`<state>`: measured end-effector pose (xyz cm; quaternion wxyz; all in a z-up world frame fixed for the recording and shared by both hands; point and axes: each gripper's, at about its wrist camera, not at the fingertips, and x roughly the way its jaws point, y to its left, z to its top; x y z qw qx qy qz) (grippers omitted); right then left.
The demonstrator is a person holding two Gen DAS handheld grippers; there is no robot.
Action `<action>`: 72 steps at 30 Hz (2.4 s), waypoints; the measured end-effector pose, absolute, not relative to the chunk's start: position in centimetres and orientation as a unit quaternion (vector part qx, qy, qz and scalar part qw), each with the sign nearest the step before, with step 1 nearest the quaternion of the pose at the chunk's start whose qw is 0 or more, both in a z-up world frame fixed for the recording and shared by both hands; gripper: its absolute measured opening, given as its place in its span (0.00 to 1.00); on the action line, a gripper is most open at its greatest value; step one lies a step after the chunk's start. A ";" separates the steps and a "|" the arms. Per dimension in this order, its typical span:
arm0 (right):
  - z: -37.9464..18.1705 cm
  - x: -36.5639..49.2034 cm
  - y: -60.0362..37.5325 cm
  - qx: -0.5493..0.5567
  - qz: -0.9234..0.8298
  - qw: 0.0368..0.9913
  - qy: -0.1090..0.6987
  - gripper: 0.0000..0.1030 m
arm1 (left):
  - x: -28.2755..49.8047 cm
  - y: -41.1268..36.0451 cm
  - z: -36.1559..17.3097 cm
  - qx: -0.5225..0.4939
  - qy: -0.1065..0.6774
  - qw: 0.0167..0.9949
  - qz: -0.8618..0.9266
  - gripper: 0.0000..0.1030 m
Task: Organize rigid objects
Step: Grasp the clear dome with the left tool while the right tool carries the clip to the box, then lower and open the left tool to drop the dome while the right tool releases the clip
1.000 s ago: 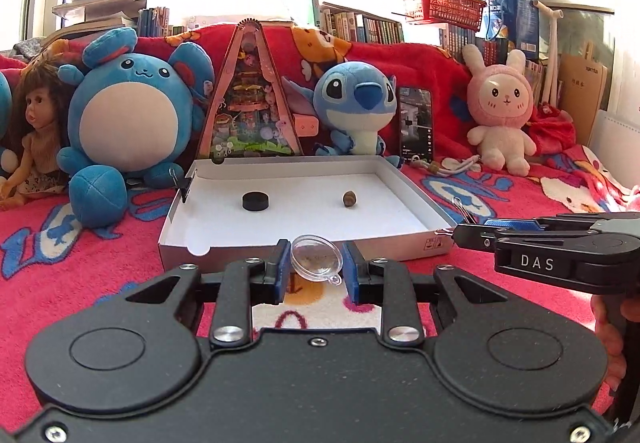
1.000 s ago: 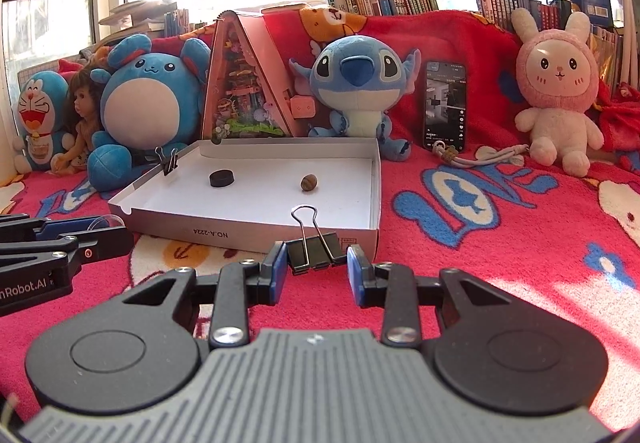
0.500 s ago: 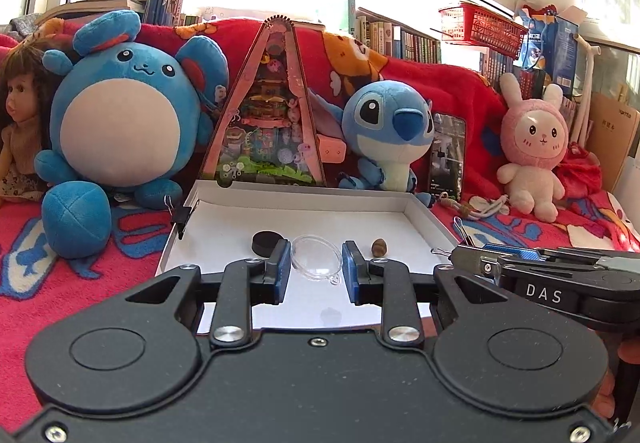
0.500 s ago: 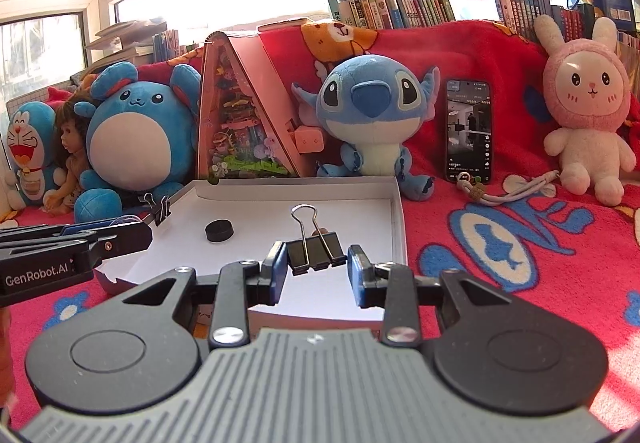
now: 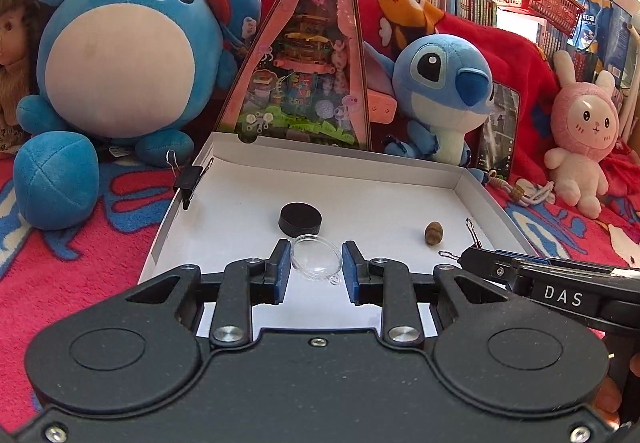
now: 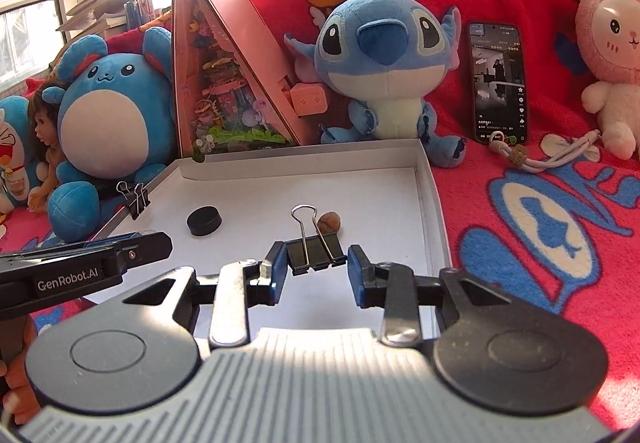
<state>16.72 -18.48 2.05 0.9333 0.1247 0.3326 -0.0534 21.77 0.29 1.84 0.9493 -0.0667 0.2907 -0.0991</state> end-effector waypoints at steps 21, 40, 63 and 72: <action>0.0 20.7 -19.1 0.132 -0.060 0.920 0.365 0.37 | 24.9 0.2 0.0 -0.072 0.316 0.943 -0.081 0.25; -0.2 22.2 -19.8 0.115 -0.059 0.923 0.363 0.37 | 27.3 -0.2 -0.2 -0.072 0.313 0.944 -0.081 0.26; -0.3 22.2 -19.8 0.116 -0.071 0.922 0.363 0.57 | 27.3 -0.5 0.3 -0.080 0.323 0.940 -0.071 0.48; 1.6 20.2 -19.0 0.085 -0.059 0.934 0.341 0.69 | 24.7 0.2 1.7 -0.072 0.305 0.947 -0.070 0.70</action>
